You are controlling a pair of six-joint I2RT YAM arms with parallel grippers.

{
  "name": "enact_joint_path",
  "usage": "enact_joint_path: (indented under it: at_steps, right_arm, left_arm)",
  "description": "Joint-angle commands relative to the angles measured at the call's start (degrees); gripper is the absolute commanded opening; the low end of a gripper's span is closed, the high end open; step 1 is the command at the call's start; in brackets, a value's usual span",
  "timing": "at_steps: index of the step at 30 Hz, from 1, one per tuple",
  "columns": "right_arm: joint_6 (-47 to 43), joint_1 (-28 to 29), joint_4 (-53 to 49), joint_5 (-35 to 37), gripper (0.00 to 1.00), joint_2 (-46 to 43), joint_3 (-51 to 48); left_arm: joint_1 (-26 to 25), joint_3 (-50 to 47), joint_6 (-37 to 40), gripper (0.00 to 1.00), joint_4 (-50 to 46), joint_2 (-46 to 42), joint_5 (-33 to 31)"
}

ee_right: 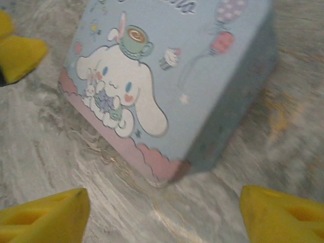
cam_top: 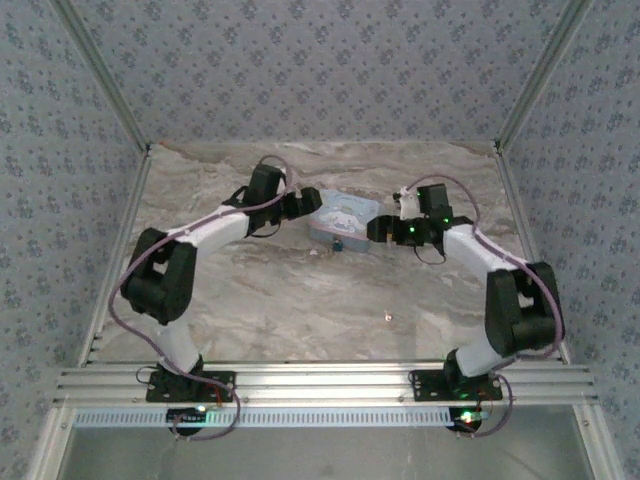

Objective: Unlock the padlock with the key

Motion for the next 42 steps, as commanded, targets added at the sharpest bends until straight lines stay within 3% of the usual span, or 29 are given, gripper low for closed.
enact_joint_path:
  at_steps: [1, 10, 19, 42]
  right_arm:
    - [1.1, 1.4, -11.1, 8.5, 0.75, -5.8, -2.1]
    - [9.2, 11.6, -24.3, 18.9, 0.7, -15.5, -10.7]
    - [9.0, 19.7, -29.8, 23.0, 0.55, -12.0, -11.4]
    - [9.5, 26.2, -29.4, 22.7, 0.39, -3.8, -10.8]
  left_arm:
    - [-0.8, -3.9, 3.2, 0.98, 0.7, -6.5, -3.2]
    - [-6.3, -11.4, 4.3, 0.98, 2.6, -16.2, -7.6]
    - [-7.3, -10.5, 4.2, 0.98, 3.1, -14.7, -8.0]
    - [-7.3, -11.2, 4.6, 0.98, 1.9, -14.9, -9.2]
